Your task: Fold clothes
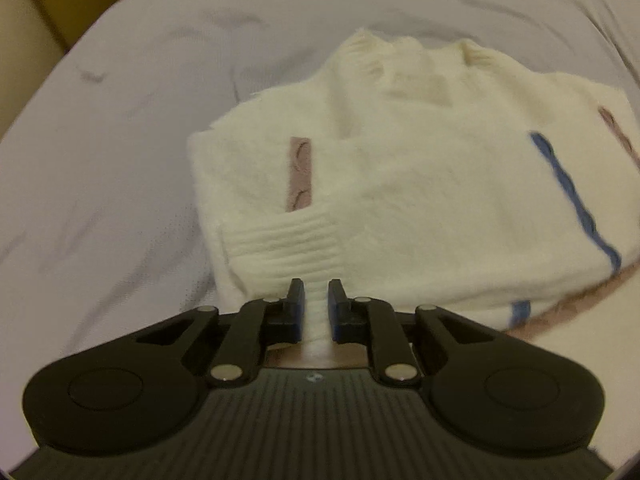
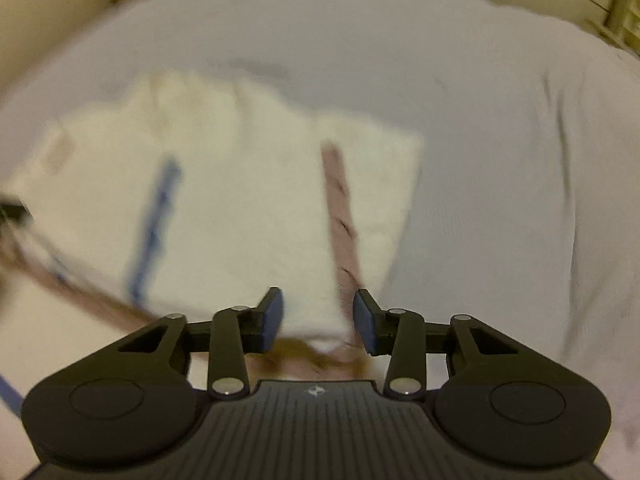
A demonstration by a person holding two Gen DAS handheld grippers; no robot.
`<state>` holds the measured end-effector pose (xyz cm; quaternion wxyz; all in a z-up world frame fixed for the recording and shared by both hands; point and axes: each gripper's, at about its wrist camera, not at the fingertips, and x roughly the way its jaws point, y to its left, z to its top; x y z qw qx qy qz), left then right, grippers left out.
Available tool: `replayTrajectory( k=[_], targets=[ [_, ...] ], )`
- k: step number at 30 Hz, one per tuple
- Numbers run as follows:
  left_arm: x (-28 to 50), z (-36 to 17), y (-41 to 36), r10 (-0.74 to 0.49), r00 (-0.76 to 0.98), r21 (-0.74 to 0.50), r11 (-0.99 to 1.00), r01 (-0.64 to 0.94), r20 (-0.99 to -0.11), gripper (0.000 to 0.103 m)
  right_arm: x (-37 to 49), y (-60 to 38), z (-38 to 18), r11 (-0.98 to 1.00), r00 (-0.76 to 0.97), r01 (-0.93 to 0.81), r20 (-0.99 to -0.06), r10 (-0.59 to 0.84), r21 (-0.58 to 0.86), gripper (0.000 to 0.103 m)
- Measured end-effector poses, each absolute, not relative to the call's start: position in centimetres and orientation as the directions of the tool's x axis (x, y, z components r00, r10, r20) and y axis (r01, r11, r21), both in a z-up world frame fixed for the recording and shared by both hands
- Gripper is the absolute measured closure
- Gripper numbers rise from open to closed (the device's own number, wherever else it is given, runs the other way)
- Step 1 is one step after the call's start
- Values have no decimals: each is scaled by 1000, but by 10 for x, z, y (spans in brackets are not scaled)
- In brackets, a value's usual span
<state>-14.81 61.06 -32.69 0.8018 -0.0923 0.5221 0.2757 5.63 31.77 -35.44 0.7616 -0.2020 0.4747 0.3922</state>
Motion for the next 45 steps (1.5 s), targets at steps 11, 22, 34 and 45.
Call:
replayTrajectory(
  k=[11,22,34,45],
  targets=[
    [-200,-301,573,353,244,123,758,-641,-903,86,42,289,-364,557,160,-827,-918,362,75,62],
    [-293,-296,485,234,189,60,764,-642,-954,87,-29,214,-333,603,83,-766,-895,439,224,62],
    [-364,-274,423,167,66,90,778,-622,-984,86,-148,135,-330,704,60,-697,-966,250,139,61],
    [-374,-141,398,314,232,114,785,-608,-921,79,-189,132,-220,713,216,-679,-882,419,173,50]
  ],
)
